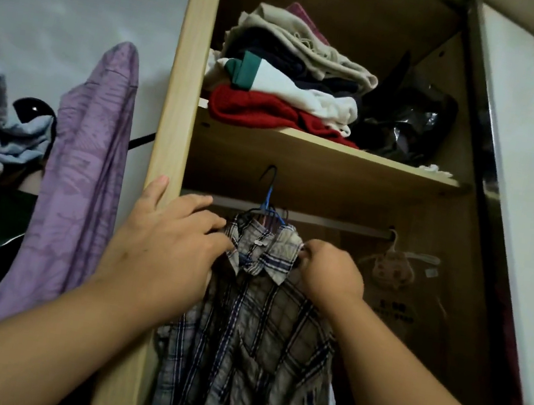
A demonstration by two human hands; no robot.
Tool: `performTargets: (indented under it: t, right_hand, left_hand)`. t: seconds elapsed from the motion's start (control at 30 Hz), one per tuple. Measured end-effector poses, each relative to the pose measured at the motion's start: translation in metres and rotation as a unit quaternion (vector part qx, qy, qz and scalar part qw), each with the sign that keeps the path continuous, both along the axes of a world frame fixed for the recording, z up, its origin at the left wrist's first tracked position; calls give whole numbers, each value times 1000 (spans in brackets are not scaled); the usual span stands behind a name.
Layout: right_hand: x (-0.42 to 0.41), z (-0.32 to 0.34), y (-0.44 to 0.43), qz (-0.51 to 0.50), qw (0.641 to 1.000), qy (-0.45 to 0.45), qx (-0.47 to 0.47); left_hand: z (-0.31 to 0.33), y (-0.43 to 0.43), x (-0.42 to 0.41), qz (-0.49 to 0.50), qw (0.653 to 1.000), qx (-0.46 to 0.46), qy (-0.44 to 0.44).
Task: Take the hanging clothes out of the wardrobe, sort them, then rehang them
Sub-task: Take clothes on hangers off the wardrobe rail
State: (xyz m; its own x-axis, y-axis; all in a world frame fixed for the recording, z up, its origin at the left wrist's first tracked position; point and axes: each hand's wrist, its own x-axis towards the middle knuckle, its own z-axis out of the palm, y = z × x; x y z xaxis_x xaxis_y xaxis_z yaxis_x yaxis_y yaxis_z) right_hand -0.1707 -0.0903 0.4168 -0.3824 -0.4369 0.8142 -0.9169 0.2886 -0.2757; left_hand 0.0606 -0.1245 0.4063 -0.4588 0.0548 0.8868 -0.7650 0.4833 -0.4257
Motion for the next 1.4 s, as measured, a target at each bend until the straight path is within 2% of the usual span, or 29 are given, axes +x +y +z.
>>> performTargets:
  t: [0.17,0.23,0.3,0.43,0.57,0.7,0.8,0.93,1.03,1.1,1.23,1.4]
  right_hand:
    - [-18,-32,74,19,1000,0,-9]
    - [-24,-51,111,29,999,-12,-7]
    - [-27,-72,148,43,999,-25,-7]
    - [-17,-114,228,78,995,-54,12]
    - [5,-157,309,38,994,-98,30]
    - [37,-198,375,-53,987,-141,57]
    - [74,-229,412,-117,972,-195,63]
    - [123,-290,451,-251,922,-279,97]
    - [175,-338,472,-364,854,-349,123]
    - [207,-363,475,-408,812,-397,131]
    - [288,-412,473,-460,734,-488,107]
    - [383,-444,477,-461,696,-550,21]
  left_hand:
    - [-2,8,1,72,997,18,-31]
    - [-11,20,-11,93,992,52,-62]
    - [-26,28,-32,58,987,120,-84]
    - [-68,35,-83,-54,953,280,-97]
    - [-118,46,-127,-224,887,384,-123]
    - [-164,65,-161,-401,782,434,-199]
    - [-200,92,-182,-473,712,431,-290]
    - [-258,136,-196,-528,629,426,-379]
    - [-302,169,-192,-563,567,406,-443]
    - [-323,189,-182,-583,538,388,-469]
    - [-355,224,-152,-599,495,353,-522]
    - [-369,285,-114,-638,457,255,-565]
